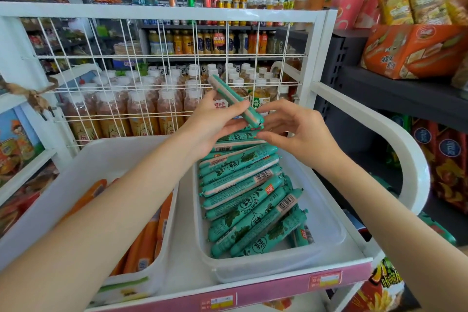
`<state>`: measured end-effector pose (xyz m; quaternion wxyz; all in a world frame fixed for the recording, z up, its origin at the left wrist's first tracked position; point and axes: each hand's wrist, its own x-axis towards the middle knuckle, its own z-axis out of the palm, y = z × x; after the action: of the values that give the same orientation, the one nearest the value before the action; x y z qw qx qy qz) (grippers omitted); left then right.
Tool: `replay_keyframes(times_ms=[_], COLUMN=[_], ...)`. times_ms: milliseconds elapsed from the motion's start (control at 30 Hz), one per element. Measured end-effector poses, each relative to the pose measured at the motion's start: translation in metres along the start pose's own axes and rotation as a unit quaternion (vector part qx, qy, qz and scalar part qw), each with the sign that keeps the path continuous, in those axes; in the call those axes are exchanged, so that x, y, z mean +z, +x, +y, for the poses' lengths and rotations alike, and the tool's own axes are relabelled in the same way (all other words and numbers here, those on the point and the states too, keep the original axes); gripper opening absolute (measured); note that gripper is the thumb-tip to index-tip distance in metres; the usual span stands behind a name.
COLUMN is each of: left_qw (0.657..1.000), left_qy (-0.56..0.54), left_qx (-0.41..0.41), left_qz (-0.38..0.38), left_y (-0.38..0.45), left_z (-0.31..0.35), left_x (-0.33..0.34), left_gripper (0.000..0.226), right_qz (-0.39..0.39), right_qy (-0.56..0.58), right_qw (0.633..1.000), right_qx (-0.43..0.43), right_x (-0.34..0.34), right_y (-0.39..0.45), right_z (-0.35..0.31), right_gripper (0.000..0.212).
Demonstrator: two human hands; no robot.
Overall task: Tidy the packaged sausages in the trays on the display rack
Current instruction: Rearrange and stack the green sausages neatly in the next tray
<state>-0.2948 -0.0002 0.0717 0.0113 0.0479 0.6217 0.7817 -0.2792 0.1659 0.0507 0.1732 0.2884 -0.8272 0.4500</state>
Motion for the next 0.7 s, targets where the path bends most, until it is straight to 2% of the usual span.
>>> replay_keyframes(times_ms=[67, 133, 467, 600, 700], left_qw=[1.0, 0.999, 0.998, 0.999, 0.999], left_qy=[0.015, 0.03, 0.052, 0.039, 0.021], left_qx=[0.016, 0.029, 0.04, 0.03, 0.027], left_qz=[0.003, 0.001, 0.001, 0.005, 0.025], left_y=[-0.0003, -0.0012, -0.0015, 0.0004, 0.0023], left_z=[0.0005, 0.0008, 0.002, -0.0004, -0.0059], left_x=[0.0004, 0.0009, 0.0017, 0.0017, 0.0029], left_gripper=[0.075, 0.08, 0.081, 0.079, 0.073], right_qz=[-0.002, 0.004, -0.011, -0.012, 0.005], right_qy=[-0.007, 0.005, 0.044, 0.047, 0.047], right_qw=[1.0, 1.0, 0.999, 0.998, 0.999], right_qx=[-0.002, -0.001, -0.026, -0.03, -0.001], right_x=[0.0003, 0.0003, -0.0031, -0.0032, 0.0022], right_y=[-0.0002, -0.0003, 0.0015, 0.0017, 0.0008], right_z=[0.0004, 0.0009, 0.0032, 0.0051, 0.0059], right_gripper=[0.036, 0.034, 0.021, 0.022, 0.026])
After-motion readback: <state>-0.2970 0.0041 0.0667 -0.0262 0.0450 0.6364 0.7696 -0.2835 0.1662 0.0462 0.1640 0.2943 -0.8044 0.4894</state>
